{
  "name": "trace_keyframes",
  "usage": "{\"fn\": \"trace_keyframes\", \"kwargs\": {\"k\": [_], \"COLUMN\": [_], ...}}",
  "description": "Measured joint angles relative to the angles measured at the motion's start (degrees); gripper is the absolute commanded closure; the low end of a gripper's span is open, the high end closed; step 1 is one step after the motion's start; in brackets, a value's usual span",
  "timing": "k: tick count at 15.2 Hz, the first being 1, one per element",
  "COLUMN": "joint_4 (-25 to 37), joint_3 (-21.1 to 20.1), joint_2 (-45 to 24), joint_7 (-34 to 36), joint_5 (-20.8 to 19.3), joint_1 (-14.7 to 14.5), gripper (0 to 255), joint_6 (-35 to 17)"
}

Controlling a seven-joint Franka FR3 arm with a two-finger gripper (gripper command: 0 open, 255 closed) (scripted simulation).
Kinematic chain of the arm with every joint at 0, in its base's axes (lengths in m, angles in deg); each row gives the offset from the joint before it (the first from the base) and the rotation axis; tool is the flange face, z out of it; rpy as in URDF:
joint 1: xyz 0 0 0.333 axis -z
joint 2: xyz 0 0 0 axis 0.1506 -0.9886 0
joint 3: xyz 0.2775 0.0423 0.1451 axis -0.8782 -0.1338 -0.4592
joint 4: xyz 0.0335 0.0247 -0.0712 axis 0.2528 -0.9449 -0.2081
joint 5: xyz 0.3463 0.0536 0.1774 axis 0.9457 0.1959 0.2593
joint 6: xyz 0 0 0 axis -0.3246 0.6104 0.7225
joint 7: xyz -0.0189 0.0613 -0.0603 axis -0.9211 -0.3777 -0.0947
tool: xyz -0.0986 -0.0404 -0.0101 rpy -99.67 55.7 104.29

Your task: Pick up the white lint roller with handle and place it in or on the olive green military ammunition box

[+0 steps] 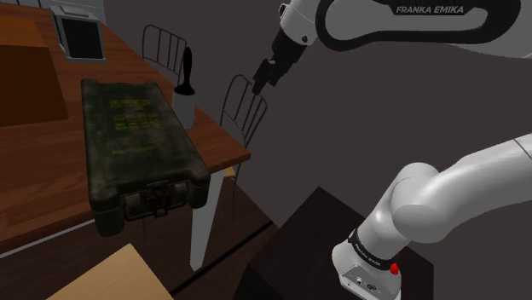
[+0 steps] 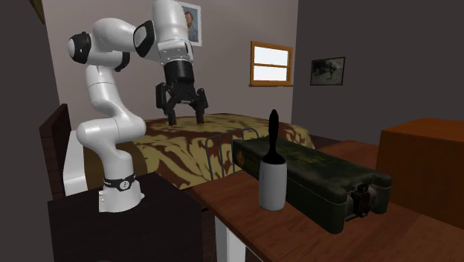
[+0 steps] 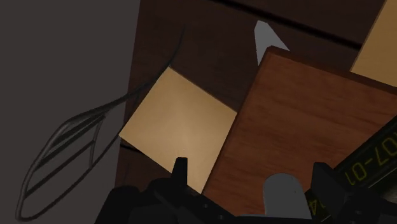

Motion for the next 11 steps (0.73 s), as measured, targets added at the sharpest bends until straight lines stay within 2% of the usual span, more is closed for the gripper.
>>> {"fn": "trace_keyframes", "kwargs": {"k": [6, 11], "joint_4": [4.11, 9.82], "joint_3": [-4.16, -7.49], "joint_2": [-10.42, -19.38], "joint_7": [3.57, 7.67], "joint_5": [-3.88, -9.62], "joint_1": [0.11, 0.58], "gripper": [0, 0], "joint_6": [-9.86, -15.64]}}
